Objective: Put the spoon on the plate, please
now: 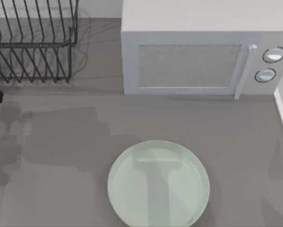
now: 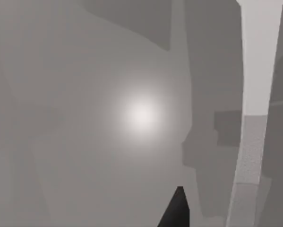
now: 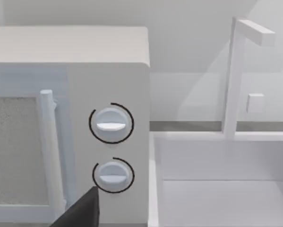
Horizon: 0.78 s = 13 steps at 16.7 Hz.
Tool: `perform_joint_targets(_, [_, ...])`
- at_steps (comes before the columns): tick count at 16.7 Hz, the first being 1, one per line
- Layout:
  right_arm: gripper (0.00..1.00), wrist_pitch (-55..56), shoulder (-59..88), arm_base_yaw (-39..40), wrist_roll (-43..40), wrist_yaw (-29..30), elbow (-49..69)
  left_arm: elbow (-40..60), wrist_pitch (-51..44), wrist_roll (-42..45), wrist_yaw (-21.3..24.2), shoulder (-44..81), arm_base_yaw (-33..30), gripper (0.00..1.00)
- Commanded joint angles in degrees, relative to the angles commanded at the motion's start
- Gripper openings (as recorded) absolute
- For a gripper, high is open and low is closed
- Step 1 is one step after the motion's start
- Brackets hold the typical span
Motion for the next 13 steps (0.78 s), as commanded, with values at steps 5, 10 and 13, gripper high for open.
perform_joint_targets(5, [1.0, 0.0, 0.0, 0.0, 0.0, 0.0, 0.0, -0.3, 1.1, -32.6, -0.9, 2.4, -8.3, 0.0])
perform_joint_targets(10, [1.0, 0.0, 0.0, 0.0, 0.0, 0.0, 0.0, 0.7, 1.7, -65.9, -1.4, 3.7, -19.3, 0.0])
perform_joint_targets(13, [1.0, 0.0, 0.0, 0.0, 0.0, 0.0, 0.0, 1.9, 1.7, -84.7, -1.5, 4.1, -26.6, 0.0])
